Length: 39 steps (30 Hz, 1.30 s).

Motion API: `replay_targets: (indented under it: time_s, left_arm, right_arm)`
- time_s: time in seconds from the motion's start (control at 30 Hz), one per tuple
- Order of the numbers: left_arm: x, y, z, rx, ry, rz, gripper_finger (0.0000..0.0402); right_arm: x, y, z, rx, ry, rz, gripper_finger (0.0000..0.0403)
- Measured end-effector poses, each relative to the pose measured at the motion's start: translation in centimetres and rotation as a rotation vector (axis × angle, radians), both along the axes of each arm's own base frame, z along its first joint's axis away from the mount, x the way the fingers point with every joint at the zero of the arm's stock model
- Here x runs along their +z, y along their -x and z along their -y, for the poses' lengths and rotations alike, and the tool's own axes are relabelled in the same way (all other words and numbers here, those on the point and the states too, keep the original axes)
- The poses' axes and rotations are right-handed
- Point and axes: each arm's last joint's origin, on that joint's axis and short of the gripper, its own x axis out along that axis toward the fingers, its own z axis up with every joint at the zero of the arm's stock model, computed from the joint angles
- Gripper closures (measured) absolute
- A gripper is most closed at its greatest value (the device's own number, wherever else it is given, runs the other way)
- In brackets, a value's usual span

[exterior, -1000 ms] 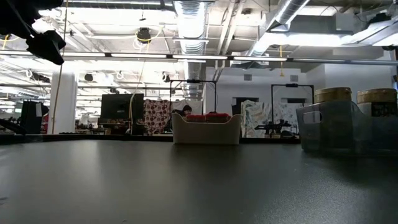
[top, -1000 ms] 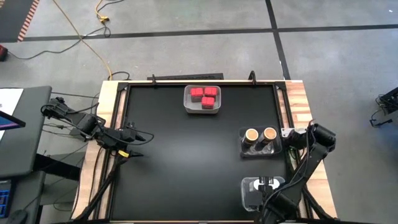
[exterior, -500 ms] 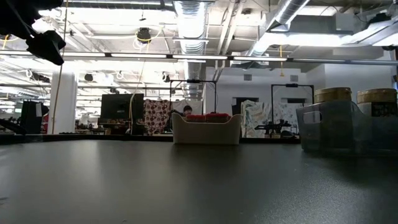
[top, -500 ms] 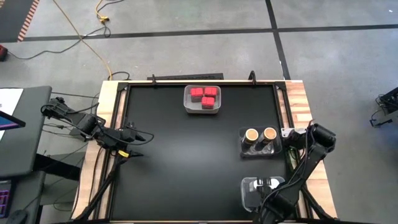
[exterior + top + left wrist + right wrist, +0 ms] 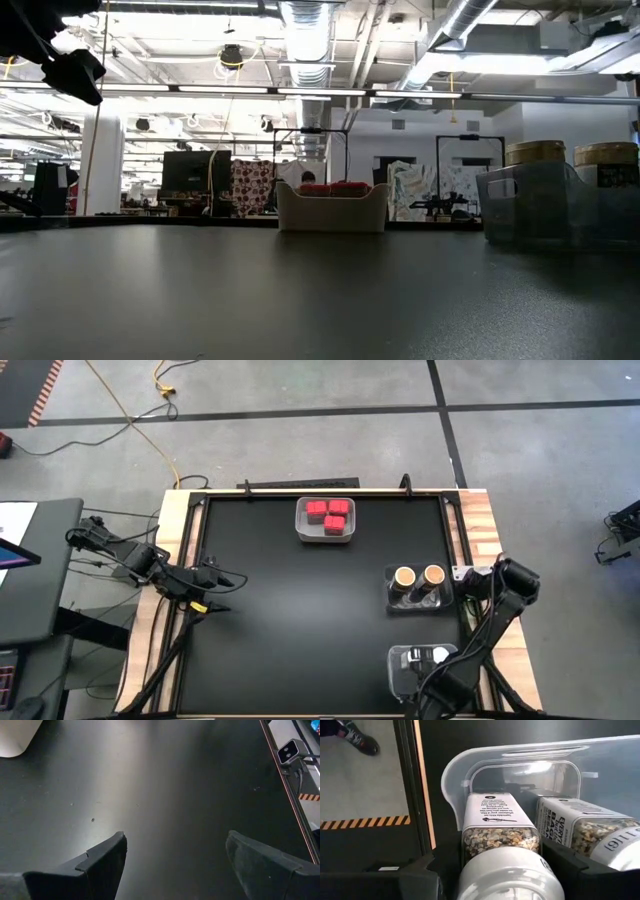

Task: Sort spices by type
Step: Put the white seasoning bottle into the transparent bin

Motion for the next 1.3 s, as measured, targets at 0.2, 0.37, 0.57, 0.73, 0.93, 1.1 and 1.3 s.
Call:
replay_targets:
  time_s: [0.2,0.37,0.57,0.73,0.93,1.1,1.3]
  left_arm:
    - [0.00,0.00,0.00,0.000,0.001,0.000,0.0074]
    - [0.00,0.00,0.00,0.001,0.002,0.000,0.0074]
    - [0.00,0.00,0.00,0.002,0.003,0.000,0.0074]
    - [0.00,0.00,0.00,0.002,0.003,0.000,0.0074]
    - [0.00,0.01,0.00,0.002,0.003,0.000,0.0074]
    - [0.00,0.00,0.00,0.001,0.002,-0.001,0.0074]
    - [0.00,0.01,0.00,0.001,0.003,-0.001,0.0074]
  right_arm:
    - [0.01,-0.05,-0.11,0.001,-0.010,0.007,0.0167]
    - [0.01,-0.04,-0.10,0.001,-0.009,0.007,0.0167]
    - [-0.63,0.21,0.10,0.001,-0.006,-0.031,0.0167]
    - [-0.71,0.28,0.19,0.003,0.002,-0.037,0.0167]
    - [-0.72,0.34,0.30,-0.005,0.012,-0.045,0.0160]
    - [-0.72,0.35,0.33,-0.008,0.014,-0.047,0.0132]
    - [-0.71,0.29,0.37,-0.009,0.014,-0.046,0.0114]
